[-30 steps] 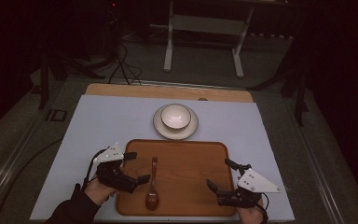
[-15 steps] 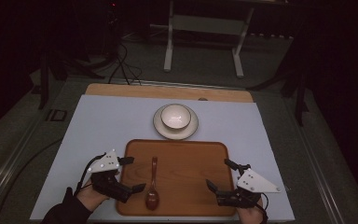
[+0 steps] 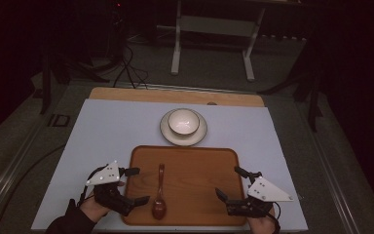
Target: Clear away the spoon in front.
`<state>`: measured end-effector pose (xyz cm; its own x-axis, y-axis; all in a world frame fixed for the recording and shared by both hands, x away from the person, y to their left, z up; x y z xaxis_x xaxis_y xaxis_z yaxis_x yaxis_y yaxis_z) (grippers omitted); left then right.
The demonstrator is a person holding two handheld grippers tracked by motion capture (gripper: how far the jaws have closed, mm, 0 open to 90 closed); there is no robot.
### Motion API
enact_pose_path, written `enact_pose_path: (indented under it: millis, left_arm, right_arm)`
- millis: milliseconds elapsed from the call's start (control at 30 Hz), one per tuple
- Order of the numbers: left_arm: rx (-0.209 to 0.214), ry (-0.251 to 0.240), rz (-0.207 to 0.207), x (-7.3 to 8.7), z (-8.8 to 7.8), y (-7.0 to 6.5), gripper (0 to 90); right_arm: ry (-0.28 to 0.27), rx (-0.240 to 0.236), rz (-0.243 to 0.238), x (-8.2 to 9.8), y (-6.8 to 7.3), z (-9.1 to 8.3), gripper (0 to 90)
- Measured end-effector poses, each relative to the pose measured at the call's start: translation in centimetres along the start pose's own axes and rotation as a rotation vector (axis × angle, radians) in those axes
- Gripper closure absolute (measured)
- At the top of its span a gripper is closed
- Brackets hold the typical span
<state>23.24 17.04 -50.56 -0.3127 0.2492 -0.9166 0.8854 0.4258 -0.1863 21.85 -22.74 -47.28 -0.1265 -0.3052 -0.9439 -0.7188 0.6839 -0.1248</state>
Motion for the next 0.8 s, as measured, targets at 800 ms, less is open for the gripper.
enact_pose_path:
  millis: [800]
  left_arm:
    - [-0.012, 0.036, 0.008, 1.2, 0.8, 0.1, 0.2]
  right_arm:
    - [0.013, -0.007, 0.001, 0.1, 0.0, 0.2, 11.5]
Point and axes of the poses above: each handheld gripper's, and its own axes: z roughly forward along the jaws, x roughly out of its underside, y roughly to its left, the point moved 1 cm from there along z, roughly forward along the jaws, and after that the axes turned 2 degrees about x, right-handed, at the moved point
